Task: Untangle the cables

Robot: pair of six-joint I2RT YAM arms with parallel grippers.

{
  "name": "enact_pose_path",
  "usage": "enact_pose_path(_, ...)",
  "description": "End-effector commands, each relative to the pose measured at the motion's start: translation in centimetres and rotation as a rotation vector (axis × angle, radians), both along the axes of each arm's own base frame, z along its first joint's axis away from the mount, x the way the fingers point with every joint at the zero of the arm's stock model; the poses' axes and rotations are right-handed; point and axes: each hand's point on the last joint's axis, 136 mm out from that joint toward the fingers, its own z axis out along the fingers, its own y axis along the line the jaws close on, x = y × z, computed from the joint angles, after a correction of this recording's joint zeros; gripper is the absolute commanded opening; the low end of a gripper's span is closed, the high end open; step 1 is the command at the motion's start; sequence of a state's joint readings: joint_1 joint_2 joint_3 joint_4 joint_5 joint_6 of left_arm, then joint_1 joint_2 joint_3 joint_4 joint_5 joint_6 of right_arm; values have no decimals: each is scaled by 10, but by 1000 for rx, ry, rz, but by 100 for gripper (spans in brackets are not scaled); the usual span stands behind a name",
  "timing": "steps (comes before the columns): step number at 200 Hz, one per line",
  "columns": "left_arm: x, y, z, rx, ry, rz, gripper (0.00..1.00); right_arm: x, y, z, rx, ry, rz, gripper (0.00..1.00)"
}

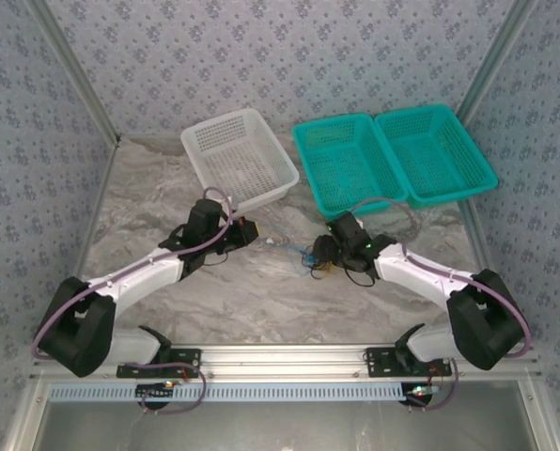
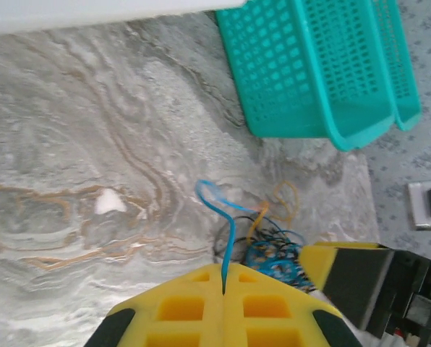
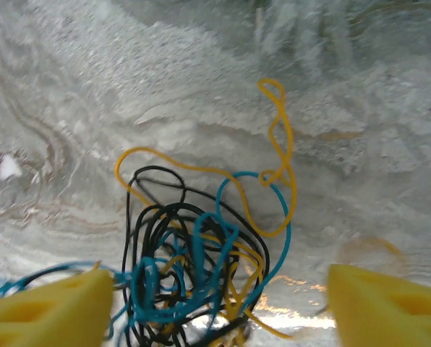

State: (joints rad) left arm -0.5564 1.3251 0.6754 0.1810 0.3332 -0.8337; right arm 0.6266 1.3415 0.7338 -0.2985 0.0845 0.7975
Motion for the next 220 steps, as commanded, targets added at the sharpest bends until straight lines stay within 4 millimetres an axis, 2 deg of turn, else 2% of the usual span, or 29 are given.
enact_pose_path(1, 0, -18, 7, -82, 9, -61, 0, 10, 24, 32, 65, -115, 115, 100)
enact_pose_path(28, 2, -21, 7, -80, 9, -70, 0, 14, 33, 38, 34, -128, 165, 100)
enact_pose_path(43, 3, -21, 10, -81, 2, -73, 0, 14, 46, 38, 15, -137, 209, 100)
enact_pose_path(63, 3, -21, 10, -73, 3, -71, 0, 8, 77, 44, -22, -219, 431, 99)
enact_pose_path(80, 4, -19, 11, -68, 1, -63, 0, 3, 94, 46, -105, -282, 607, 96)
enact_pose_path(115, 5, -23, 16, -83, 12, -71, 0, 10, 116, 50, -184, -428, 775, 74)
enact_pose_path(138, 7, -23, 23, -107, 7, -65, 0, 16, 133, 58, -127, -543, 812, 60)
enact_pose_path(163, 7, -25, 28, -145, 10, -61, 0, 24, 147, 64, -115, -614, 827, 57)
enact_pose_path(189, 8, -27, 30, -159, 12, -59, 0, 34, 158, 62, -109, -655, 826, 55)
enact_pose_path(220, 9, -27, 32, -169, 11, -58, 0, 45, 166, 54, -140, -687, 787, 46)
